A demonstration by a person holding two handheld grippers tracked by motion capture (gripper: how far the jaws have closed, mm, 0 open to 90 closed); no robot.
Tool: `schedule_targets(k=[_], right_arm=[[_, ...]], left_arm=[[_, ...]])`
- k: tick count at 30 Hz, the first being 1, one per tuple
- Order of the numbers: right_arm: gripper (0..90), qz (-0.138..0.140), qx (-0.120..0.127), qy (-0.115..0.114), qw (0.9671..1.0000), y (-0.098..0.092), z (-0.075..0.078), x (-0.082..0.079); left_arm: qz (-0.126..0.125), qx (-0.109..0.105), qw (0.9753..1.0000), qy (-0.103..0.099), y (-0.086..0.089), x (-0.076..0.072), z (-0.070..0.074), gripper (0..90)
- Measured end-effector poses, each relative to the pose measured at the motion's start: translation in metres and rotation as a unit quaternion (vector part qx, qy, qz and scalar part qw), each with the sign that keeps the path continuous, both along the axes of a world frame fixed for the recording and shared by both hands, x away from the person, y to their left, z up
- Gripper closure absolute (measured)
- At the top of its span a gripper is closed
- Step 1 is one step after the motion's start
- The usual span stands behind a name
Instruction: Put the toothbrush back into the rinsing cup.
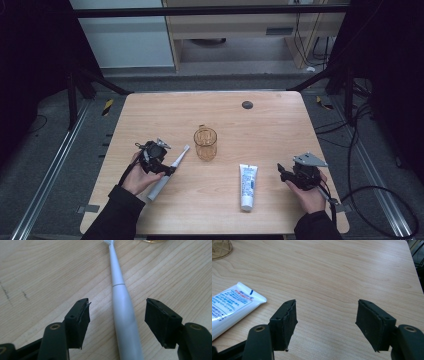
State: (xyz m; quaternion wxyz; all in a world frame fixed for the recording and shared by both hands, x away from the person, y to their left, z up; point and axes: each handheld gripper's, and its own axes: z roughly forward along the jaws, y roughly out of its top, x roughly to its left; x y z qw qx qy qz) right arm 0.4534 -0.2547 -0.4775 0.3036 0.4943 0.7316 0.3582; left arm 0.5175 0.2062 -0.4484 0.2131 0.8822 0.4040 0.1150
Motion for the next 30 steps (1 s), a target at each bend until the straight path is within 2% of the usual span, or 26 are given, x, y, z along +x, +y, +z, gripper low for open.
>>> schedule_targets(k=[5,10,15,24,26,30], right_arm=[[32.6,0.001,0.0,0.001,1.0,0.0,0.0,0.0],[32.6,0.001,-0.001,0.002,1.0,0.0,-0.001,0.0],[32.6,0.003,-0.001,0.003,1.0,0.0,-0.001,0.001],[32.7,0.004,-0.001,0.005,1.0,0.001,-0.002,0.001],[32.6,0.005,-0.001,0.005,1.0,0.001,-0.002,0.001],[32.6,0.004,-0.002,0.006,1.0,0.001,-0.002,0.001]], left_arm=[[0.0,0.003,0.9999,0.011,-0.005,0.003,0.0,40.0],[0.006,-0.006,0.9996,0.026,-0.01,0.009,-0.003,43.4],[0.011,0.006,0.9994,0.034,-0.014,0.012,-0.009,49.2],[0.018,0.01,0.9986,0.049,-0.013,0.017,-0.015,56.5],[0.019,0.005,0.9983,0.054,-0.013,0.018,-0.017,57.9],[0.019,0.006,0.9983,0.056,-0.013,0.019,-0.02,60.7]])
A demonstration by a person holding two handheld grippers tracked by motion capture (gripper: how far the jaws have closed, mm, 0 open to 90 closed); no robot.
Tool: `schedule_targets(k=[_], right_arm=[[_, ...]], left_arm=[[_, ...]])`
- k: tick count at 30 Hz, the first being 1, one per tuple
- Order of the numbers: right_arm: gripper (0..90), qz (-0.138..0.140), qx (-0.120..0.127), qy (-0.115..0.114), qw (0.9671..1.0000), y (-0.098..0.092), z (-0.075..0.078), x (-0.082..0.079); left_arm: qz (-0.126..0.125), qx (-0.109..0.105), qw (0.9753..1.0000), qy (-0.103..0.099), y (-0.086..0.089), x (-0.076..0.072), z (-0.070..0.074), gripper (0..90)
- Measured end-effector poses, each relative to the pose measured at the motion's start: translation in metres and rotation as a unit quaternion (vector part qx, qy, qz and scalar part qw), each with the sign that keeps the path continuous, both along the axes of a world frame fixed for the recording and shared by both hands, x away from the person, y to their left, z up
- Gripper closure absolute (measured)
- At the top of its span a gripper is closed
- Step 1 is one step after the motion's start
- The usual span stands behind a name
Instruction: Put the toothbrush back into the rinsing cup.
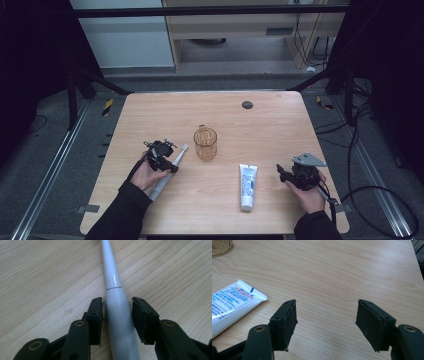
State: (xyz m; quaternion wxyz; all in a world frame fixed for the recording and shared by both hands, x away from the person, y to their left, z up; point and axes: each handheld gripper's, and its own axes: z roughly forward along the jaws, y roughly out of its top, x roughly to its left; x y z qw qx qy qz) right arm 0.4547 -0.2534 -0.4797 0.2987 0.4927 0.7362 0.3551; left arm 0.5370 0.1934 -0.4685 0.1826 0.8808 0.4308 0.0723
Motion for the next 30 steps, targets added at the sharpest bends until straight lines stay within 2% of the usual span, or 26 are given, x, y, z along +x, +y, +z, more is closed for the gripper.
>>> schedule_targets(k=[9,16,19,21,30], right_arm=[[32.7,0.0,0.0,-0.001,1.0,0.0,0.0,0.0],[32.7,0.0,0.0,-0.001,1.0,0.0,0.0,0.0],[32.7,0.0,-0.001,0.0,1.0,0.0,0.0,0.0],[32.8,0.0,-0.001,0.0,1.0,0.0,0.0,0.0],[32.7,0.0,0.0,-0.001,1.0,-0.001,0.001,-0.001]], left_arm=[[0.008,0.0,1.0,0.004,0.0,0.0,0.001,66.1],[0.012,-0.001,0.9998,0.016,0.001,0.002,0.002,66.9],[0.013,-0.006,0.9997,0.019,0.002,0.002,0.002,67.0],[0.013,-0.002,0.9998,0.018,0.003,0.002,0.002,67.1],[0.015,-0.018,0.9995,-0.02,0.01,-0.006,0.022,67.3]])
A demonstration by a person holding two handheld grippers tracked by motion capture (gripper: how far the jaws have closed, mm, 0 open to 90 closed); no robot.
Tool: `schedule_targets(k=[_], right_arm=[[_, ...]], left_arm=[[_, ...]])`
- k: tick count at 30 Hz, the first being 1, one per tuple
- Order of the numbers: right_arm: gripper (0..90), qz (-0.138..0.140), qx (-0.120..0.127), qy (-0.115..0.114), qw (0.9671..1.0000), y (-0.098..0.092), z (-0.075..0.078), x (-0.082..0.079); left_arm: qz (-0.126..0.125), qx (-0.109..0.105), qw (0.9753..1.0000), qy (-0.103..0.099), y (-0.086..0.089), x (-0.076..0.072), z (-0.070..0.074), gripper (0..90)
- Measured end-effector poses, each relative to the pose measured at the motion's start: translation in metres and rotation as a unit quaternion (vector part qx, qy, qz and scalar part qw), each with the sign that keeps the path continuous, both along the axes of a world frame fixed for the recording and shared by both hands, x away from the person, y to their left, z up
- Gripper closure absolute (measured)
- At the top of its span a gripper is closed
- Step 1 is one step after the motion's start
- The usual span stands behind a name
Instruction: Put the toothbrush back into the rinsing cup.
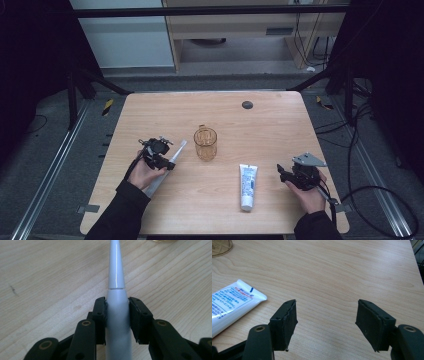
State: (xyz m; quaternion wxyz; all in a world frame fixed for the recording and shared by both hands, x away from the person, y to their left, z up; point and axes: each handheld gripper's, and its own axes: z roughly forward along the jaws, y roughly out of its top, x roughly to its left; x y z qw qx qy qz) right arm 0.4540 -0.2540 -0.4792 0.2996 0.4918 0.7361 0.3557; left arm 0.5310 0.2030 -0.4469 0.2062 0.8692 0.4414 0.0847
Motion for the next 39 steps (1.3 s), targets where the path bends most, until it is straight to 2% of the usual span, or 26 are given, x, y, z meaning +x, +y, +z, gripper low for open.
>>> schedule_targets(k=[7,14,20,22,25,32,36,39], right_arm=[[32.9,-0.001,-0.003,-0.001,1.0,0.0,0.0,0.0],[32.9,-0.001,-0.003,0.0,1.0,0.0,0.0,0.0],[32.9,-0.001,-0.003,0.0,1.0,0.0,0.0,0.0],[32.9,-0.001,-0.003,-0.001,1.0,0.0,0.0,0.0],[32.9,-0.002,-0.004,-0.002,1.0,0.0,0.0,0.0],[32.8,-0.003,-0.004,-0.004,1.0,0.0,0.0,0.0],[32.5,-0.006,-0.002,-0.005,1.0,0.0,0.0,0.0],[32.2,-0.007,-0.003,-0.006,1.0,0.0,0.0,0.0]], left_arm=[[0.011,-0.029,0.9989,-0.036,0.007,-0.007,0.017,67.4],[0.029,-0.054,0.9952,-0.076,0.016,-0.012,0.033,67.5],[0.043,-0.076,0.9901,-0.11,0.025,-0.017,0.047,67.5],[0.048,-0.083,0.9876,-0.124,0.029,-0.019,0.052,67.5],[0.06,-0.095,0.9824,-0.149,0.033,-0.022,0.057,67.5],[0.087,-0.12,0.9677,-0.204,0.039,-0.028,0.068,67.4],[0.094,-0.125,0.9603,-0.231,0.039,-0.031,0.074,67.4],[0.099,-0.127,0.9563,-0.244,0.039,-0.032,0.078,67.4]])
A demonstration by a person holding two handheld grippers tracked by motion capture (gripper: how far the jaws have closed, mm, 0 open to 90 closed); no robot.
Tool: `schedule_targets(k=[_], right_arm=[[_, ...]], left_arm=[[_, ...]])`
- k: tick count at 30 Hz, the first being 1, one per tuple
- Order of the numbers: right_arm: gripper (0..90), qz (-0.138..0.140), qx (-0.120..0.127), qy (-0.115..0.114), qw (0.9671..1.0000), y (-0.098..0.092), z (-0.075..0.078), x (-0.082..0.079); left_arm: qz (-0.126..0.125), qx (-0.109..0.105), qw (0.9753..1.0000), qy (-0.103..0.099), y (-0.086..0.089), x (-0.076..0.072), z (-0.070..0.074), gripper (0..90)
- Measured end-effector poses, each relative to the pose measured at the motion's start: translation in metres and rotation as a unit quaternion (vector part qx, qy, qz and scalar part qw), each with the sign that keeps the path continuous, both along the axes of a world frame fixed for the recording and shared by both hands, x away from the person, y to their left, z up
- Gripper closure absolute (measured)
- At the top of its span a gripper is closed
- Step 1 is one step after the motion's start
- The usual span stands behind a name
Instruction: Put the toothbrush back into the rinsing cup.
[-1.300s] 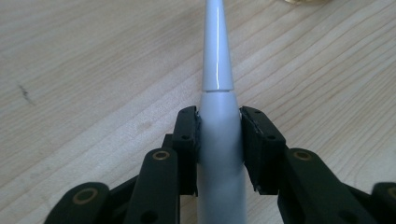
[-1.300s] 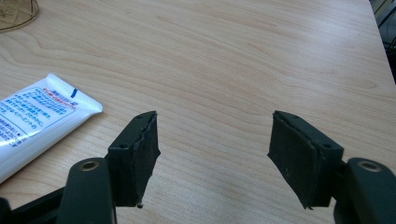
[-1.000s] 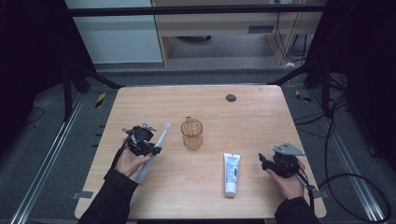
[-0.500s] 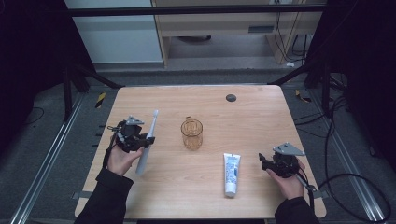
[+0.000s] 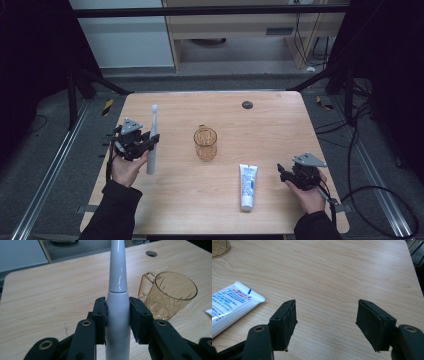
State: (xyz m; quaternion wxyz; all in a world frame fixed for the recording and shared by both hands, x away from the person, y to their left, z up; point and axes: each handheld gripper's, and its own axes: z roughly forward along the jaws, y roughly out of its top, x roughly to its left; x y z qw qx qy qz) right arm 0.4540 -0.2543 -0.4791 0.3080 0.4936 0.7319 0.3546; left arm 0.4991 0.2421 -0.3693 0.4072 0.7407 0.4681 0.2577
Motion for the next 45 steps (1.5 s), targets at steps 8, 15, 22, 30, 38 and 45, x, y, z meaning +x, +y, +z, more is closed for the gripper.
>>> schedule_targets(k=[8,15,22,30,38,45], right_arm=[[31.8,-0.002,0.001,-0.001,1.0,0.0,0.0,0.0],[31.5,-0.002,0.0,-0.002,1.0,-0.001,-0.001,0.0],[31.4,-0.001,0.0,-0.002,1.0,-0.001,-0.001,0.0],[31.3,0.0,-0.002,-0.002,1.0,0.0,-0.002,0.001],[31.3,0.0,0.004,-0.002,1.0,-0.001,-0.002,0.001],[31.4,0.001,0.004,-0.003,1.0,-0.001,-0.003,0.001]], left_arm=[[0.016,-0.026,0.9988,-0.038,-0.007,0.004,0.009,67.4],[0.023,-0.063,0.9955,-0.068,-0.017,0.013,0.02,67.4],[0.027,-0.088,0.991,-0.098,-0.028,0.02,0.029,67.4],[0.019,-0.104,0.9863,-0.127,-0.047,0.027,0.035,67.4],[0.007,-0.123,0.9814,-0.147,-0.067,0.034,0.043,67.4],[-0.005,-0.129,0.9792,-0.156,-0.086,0.038,0.041,67.4]])
